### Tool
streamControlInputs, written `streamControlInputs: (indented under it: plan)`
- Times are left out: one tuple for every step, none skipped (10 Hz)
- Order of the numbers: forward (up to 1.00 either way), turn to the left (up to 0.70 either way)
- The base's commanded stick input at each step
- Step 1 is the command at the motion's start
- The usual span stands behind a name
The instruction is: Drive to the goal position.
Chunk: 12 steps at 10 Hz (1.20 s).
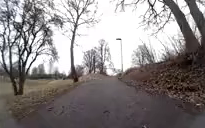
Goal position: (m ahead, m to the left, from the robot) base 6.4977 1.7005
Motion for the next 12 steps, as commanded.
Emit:
streamControlInputs:
  plan:
    - [1.0, 0.0]
    - [1.0, 0.0]
    - [1.0, 0.0]
    - [1.0, 0.0]
    - [1.0, 0.0]
    - [1.0, 0.0]
    - [1.0, 0.0]
    - [1.0, 0.0]
    - [1.0, 0.0]
    - [1.0, 0.0]
    - [1.0, 0.0]
    - [1.0, 0.0]
